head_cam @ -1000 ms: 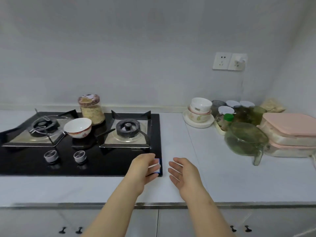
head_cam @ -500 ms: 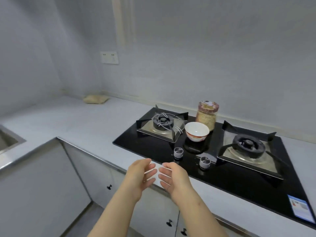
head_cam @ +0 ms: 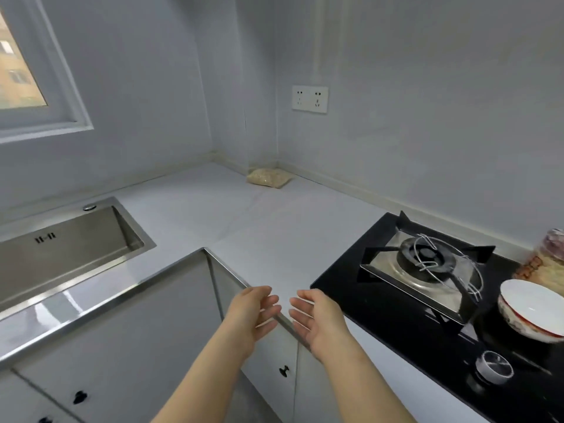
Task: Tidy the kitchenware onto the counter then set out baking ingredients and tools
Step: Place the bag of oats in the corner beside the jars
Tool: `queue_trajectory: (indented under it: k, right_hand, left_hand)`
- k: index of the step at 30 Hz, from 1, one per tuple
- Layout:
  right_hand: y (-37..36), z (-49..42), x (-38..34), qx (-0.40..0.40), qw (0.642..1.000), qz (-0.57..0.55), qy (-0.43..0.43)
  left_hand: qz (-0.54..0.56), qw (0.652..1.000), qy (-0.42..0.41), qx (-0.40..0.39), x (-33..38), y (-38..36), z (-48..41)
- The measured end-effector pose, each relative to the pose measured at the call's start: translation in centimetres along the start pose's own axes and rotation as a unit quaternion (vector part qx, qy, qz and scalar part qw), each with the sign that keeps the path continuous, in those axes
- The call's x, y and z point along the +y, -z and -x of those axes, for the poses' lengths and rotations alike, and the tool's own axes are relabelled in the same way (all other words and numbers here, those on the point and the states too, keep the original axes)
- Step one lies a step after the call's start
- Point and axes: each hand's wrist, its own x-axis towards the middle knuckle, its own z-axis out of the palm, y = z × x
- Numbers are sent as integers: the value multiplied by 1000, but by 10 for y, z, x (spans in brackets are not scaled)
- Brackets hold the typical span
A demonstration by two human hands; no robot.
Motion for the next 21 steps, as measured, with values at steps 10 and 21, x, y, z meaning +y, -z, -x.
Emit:
queue_trajectory:
  k: [10, 21]
  right_hand:
    - [-68, -153, -87, -10, 1000, 16, -15]
    - [-116, -293, -128, 54, 997, -28, -54]
  left_hand:
    - [-9, 999, -12, 33, 95, -37, -150]
    - [-96, 992, -55, 56, 151, -51, -297]
